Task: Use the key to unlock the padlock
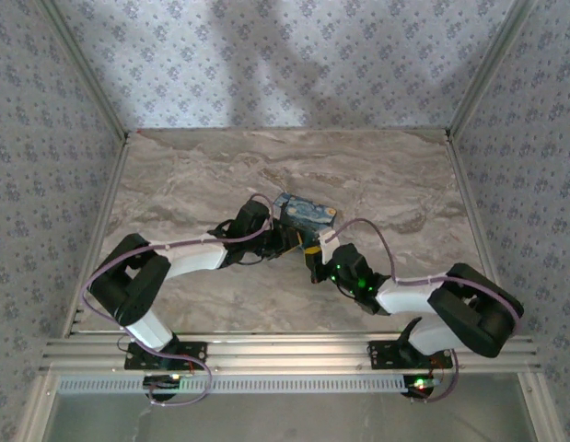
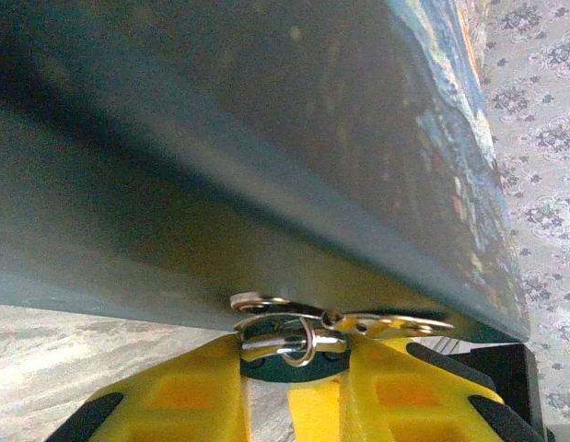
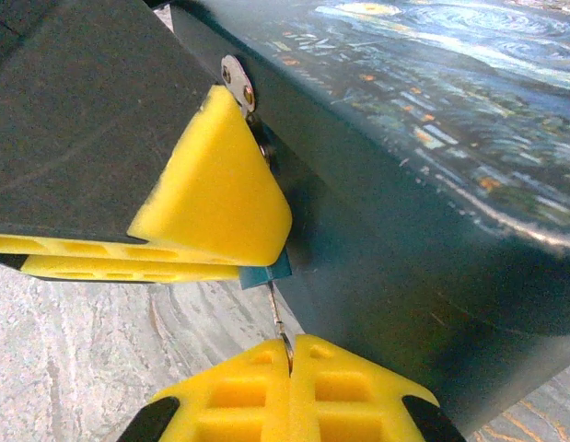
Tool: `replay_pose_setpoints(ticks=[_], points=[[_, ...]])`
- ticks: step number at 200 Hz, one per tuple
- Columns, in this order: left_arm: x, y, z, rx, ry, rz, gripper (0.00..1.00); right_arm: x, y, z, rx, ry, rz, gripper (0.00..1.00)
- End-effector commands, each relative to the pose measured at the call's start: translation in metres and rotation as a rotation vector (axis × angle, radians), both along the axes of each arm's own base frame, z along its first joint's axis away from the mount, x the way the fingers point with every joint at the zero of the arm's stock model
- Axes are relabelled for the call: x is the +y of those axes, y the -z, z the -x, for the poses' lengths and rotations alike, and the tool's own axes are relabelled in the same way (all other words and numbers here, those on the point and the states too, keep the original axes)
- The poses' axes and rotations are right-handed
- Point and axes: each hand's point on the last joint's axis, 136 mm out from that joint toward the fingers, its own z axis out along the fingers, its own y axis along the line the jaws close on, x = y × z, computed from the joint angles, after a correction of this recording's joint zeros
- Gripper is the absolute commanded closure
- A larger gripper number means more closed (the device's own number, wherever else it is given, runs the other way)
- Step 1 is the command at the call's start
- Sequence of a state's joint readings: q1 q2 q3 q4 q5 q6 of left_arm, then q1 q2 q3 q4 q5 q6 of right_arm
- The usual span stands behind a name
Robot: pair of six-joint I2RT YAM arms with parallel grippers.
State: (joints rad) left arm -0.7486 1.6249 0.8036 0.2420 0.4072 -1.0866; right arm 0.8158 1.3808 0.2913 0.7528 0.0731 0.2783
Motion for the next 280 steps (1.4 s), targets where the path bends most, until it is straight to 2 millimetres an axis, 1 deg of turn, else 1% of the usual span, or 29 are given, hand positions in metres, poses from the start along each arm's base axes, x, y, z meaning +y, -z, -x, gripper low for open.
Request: replay_pose_setpoints(ticks=[1,77,141,194,234,280], points=[[-0.018,-0.017,0.009,-0.007,0.060,0.065,0.76,0.004,-0.017,-0.009,-0.074,0.013,-0.038,1.00],[-0.019,-0.012,0.009,0.003,0.057,0.057,0.76,0.016,-0.030,-0.013,-0.090,-0.015,-0.097,1.00],[-0.019,-0.008,0.009,0.007,0.053,0.052,0.76,0.017,-0.036,-0.013,-0.078,-0.025,-0.147,1.00],[-0.020,-0.008,0.009,0.010,0.051,0.053,0.76,0.018,-0.037,-0.014,-0.073,-0.033,-0.154,1.00],[-0.020,-0.005,0.009,0.012,0.050,0.049,0.76,0.020,-0.044,-0.018,-0.079,-0.033,-0.179,1.00],[-0.021,-0.005,0.010,0.019,0.050,0.049,0.76,0.020,-0.043,-0.020,-0.102,-0.036,-0.137,1.00]])
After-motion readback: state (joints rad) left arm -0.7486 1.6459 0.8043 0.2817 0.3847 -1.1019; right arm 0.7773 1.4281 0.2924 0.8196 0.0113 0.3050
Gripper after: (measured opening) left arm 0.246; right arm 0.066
